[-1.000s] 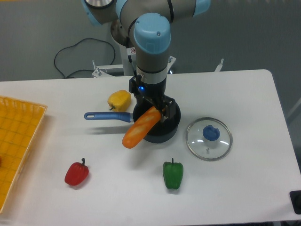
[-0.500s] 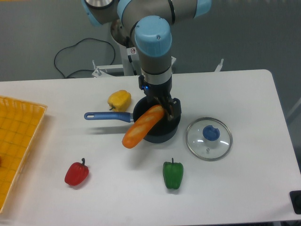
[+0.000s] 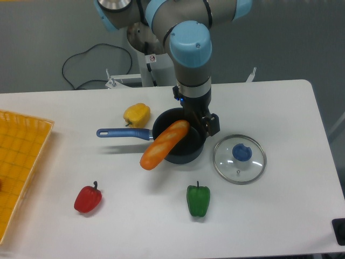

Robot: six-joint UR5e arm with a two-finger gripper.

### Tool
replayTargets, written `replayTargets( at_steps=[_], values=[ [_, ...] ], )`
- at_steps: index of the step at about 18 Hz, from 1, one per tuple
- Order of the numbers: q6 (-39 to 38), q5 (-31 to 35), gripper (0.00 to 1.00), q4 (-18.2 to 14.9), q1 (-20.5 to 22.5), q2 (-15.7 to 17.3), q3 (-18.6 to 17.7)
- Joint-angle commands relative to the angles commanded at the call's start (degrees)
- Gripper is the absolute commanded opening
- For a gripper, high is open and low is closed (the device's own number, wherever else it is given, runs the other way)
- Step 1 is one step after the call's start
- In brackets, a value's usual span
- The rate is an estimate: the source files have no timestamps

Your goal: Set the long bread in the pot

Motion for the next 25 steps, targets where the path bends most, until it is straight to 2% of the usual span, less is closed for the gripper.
replayTargets(
  at_steps=[14,17,19,21,23,25],
  values=[
    [-1.8,-1.5,1.0,-0.2,0.0,0.2,0.2],
    [-7.5,-6.9,1.0,-0.1,-0.6,0.0,0.0],
    [-15.4,-10.0,1.0,0.0,-2.9,-1.0,-0.3],
    [-22.1,-10.6,1.0,1.5,-4.3,-2.3,0.3],
    [-25.5,-12.0,1.0,3.9,-5.7,-3.6,0.3],
    [-25.8,-12.4,1.0,4.3,-6.0,-4.1,-0.2]
  ],
)
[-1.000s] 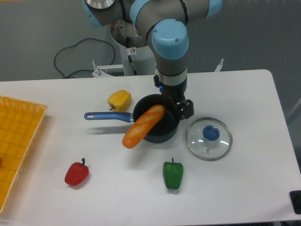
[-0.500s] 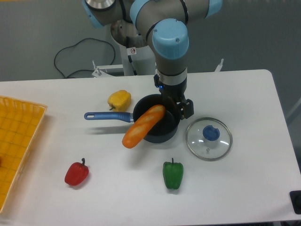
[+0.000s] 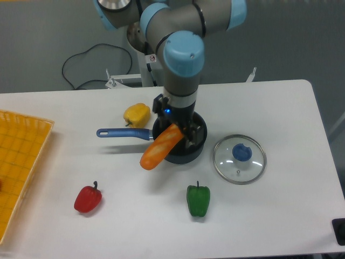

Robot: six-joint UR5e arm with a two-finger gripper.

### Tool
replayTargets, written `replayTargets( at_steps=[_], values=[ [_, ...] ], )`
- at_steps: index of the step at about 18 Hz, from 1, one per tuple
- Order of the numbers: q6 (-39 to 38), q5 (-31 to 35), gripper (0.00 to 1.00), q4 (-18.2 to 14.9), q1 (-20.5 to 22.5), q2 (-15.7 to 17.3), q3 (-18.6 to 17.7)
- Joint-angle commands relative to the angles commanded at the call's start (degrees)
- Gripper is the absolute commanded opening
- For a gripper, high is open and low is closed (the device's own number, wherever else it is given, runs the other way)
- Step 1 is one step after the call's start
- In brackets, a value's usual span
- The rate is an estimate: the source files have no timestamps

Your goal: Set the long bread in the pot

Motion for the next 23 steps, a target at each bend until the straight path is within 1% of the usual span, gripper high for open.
replayTargets(
  at_steps=[4,13,23],
  values=[
    [-0.4,-0.8,1.0,-0.1,-0.4,-0.6,0.0],
    [-1.1,-1.1,1.0,0.0,-2.2,-4.2,0.3],
    [-1.1,-1.1,1.0,0.0,-2.2,-4.9,1.0]
  ],
)
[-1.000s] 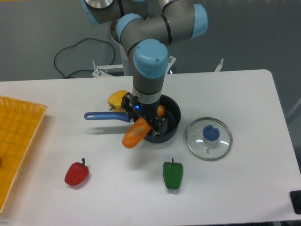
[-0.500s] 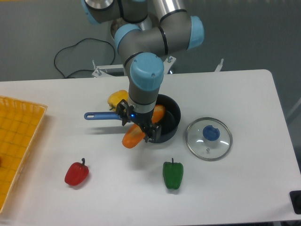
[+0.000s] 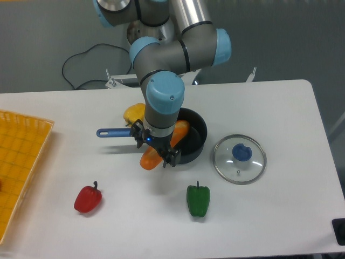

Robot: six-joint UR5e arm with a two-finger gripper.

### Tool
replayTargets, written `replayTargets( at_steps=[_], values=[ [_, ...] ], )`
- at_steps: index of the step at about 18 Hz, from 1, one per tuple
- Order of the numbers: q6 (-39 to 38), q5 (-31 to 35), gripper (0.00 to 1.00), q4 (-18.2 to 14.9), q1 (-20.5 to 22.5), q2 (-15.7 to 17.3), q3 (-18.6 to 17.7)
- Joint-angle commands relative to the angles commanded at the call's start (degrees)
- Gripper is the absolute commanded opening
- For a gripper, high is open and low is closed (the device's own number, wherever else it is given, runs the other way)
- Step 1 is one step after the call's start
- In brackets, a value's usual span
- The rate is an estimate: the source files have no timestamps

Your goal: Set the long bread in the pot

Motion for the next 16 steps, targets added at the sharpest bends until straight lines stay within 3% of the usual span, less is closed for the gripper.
replayTargets(
  at_steps=[8,12,16],
  values=[
    [-0.1,0.1,0.97,0.0,-0.1,-1.9,0.5],
    [-0.1,0.1,0.67,0.0,-0.4,-2.0,0.5],
    [-3.2,0.2,0.55,-0.1,-0.6,-2.3,0.5]
  ],
)
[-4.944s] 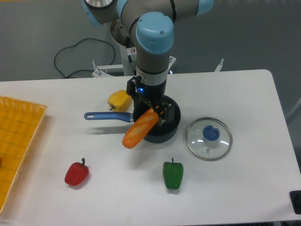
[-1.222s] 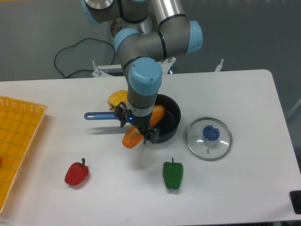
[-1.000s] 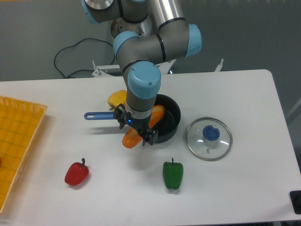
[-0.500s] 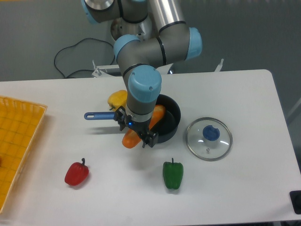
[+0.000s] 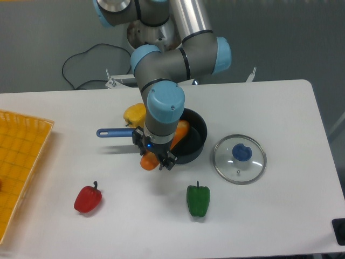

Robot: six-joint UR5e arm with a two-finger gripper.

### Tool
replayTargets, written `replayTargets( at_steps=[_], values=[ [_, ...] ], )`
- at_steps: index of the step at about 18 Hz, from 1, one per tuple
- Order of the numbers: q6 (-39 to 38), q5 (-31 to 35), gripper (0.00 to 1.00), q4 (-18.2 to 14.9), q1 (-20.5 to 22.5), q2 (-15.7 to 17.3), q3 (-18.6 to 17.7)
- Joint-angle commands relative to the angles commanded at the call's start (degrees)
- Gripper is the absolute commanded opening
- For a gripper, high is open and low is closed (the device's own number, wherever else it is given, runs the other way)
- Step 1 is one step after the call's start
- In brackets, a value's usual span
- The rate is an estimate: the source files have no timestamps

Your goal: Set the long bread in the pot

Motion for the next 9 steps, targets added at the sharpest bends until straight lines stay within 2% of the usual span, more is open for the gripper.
replayTargets(
  at_steps=[3,5,6,9],
  values=[
    [-0.3,0.3,0.45,0.0,-0.4,-0.1,0.1],
    [-0.3,0.4,0.44,-0.1,-0.4,-0.2,0.0],
    [-0.4,0.4,0.36,-0.2,-0.4,-0.2,0.0],
    [-0.4,0.4,0.3,-0.4,-0.4,-0.1,0.0]
  ],
)
